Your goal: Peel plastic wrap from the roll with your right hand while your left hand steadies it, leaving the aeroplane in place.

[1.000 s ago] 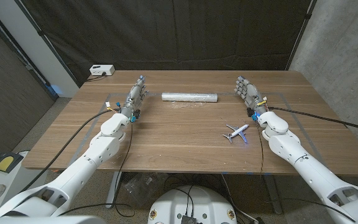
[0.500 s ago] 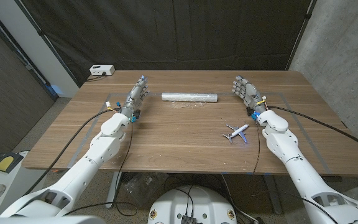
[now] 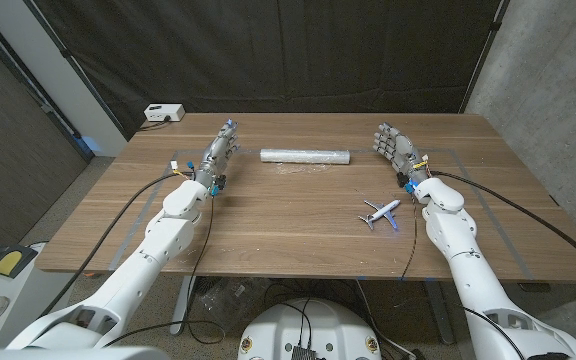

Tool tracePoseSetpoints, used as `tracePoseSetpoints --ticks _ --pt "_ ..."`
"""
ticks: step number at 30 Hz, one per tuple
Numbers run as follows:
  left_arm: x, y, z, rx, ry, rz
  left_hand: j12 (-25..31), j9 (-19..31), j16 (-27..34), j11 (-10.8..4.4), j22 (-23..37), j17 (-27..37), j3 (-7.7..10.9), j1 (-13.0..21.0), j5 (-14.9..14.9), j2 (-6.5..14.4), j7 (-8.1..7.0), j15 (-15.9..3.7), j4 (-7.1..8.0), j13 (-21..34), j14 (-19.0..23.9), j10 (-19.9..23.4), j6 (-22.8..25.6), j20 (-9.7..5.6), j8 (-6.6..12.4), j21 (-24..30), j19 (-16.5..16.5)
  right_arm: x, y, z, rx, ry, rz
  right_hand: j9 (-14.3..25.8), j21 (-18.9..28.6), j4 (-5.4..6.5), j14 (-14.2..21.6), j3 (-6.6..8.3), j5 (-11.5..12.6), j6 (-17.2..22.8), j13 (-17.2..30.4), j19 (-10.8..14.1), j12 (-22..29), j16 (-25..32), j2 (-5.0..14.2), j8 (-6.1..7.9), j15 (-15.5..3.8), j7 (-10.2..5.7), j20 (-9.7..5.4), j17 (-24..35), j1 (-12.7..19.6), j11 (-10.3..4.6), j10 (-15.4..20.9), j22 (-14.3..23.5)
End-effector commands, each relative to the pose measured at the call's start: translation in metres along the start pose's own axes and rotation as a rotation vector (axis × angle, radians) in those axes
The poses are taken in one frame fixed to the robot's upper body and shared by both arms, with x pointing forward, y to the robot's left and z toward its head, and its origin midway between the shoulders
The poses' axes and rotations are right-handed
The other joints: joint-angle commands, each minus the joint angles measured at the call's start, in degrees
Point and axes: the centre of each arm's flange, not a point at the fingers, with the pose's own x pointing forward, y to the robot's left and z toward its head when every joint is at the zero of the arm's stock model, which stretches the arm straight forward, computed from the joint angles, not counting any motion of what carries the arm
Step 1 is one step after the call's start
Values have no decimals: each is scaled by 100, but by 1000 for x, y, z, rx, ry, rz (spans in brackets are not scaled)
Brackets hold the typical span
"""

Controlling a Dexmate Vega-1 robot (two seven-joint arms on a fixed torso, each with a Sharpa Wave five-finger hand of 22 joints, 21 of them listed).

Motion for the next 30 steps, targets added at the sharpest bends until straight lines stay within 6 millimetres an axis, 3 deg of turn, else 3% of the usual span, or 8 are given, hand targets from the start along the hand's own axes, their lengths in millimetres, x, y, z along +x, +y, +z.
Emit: tracePoseSetpoints --ticks 1,11,25,30 --pt "5 -1 2 27 -2 4 25 2 11 10 7 17 -13 60 -5 5 36 -36 -19 10 14 48 -9 24 13 40 25 2 -1 -1 -15 10 -12 7 19 -18 43 20 30 58 9 17 53 35 -53 17 -8 -15 2 14 15 10 58 18" --pt "13 2 9 92 -6 -5 42 -3 22 25 7 10 -5 97 1 1 56 -87 -50 7 56 97 29 20 34 60 65 5 -2 -3 -4 6 -12 7 19 -28 51 21 30 69 10 14 55 30 -58 15 -2 -15 7 12 22 21 76 20" --pt "32 3 42 309 -30 -38 84 -7 45 -13 2 -21 86 369 -5 -3 212 -73 -256 0 216 260 225 83 116 103 167 5 -1 -4 2 -6 -16 8 21 -35 67 20 31 81 11 16 59 24 -63 10 4 -17 16 13 27 13 107 23" --pt "37 4 56 389 -35 -56 115 -8 69 -59 3 -21 55 458 -32 -141 221 -49 -370 0 339 380 438 133 185 134 242 5 -1 -4 4 -11 -16 8 21 -35 79 17 31 91 11 17 65 26 -65 11 7 -21 22 14 24 31 130 24"
